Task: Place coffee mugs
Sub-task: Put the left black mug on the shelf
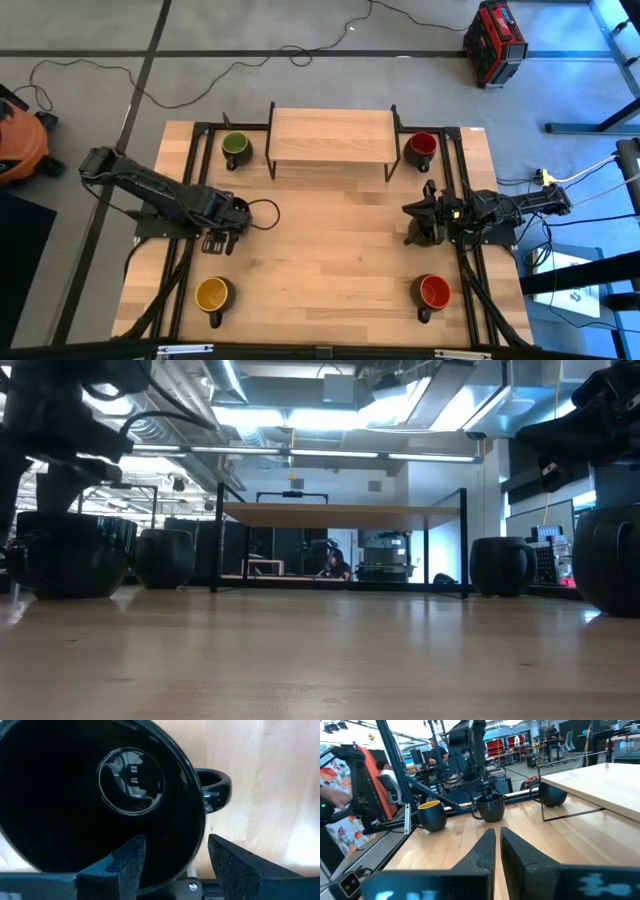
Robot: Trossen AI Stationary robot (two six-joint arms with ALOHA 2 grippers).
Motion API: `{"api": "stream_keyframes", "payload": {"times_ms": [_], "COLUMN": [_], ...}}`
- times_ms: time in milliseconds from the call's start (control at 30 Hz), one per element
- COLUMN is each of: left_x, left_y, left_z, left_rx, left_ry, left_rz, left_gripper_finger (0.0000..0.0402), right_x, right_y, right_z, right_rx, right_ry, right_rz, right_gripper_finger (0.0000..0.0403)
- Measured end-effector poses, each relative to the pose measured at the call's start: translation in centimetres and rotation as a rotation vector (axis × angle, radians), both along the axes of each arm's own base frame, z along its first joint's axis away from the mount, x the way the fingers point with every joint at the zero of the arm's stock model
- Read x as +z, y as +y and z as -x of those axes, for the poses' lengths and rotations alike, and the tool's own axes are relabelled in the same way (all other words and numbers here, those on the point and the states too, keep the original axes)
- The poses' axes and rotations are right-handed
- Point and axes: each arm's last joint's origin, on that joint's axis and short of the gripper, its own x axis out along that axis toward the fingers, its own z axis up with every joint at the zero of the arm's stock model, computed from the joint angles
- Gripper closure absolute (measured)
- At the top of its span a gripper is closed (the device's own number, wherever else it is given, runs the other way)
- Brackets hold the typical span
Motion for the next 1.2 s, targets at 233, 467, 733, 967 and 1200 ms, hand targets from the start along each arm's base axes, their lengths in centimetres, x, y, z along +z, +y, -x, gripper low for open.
{"api": "stream_keyframes", "payload": {"times_ms": [233,467,733,967,1200], "left_x": [-1.3,-1.3,-1.1,5.3,14.0], "left_y": [0.1,0.1,0.0,-0.3,0.8], "left_z": [0.4,0.2,0.1,-1.9,-3.6], "left_rx": [-0.006,-0.007,0.018,0.041,0.110], "left_ry": [0.016,-0.006,-0.002,-0.120,-0.384], "left_rz": [-0.005,0.001,0.013,0.045,0.141], "left_gripper_finger": [0.0232,0.0306,0.0380,0.0380,0.0380], "right_x": [0.0,0.0,0.0,0.0,0.1], "right_y": [0.0,0.0,0.0,-0.1,-0.2], "right_z": [0.0,0.0,0.0,0.0,0.0], "right_rx": [-0.014,-0.014,-0.014,-0.031,-0.056], "right_ry": [-0.001,-0.001,-0.001,-0.002,-0.005], "right_rz": [-0.001,-0.001,-0.001,0.000,-0.002], "right_gripper_finger": [0.0386,0.0386,0.0386,0.0386,0.0386]}}
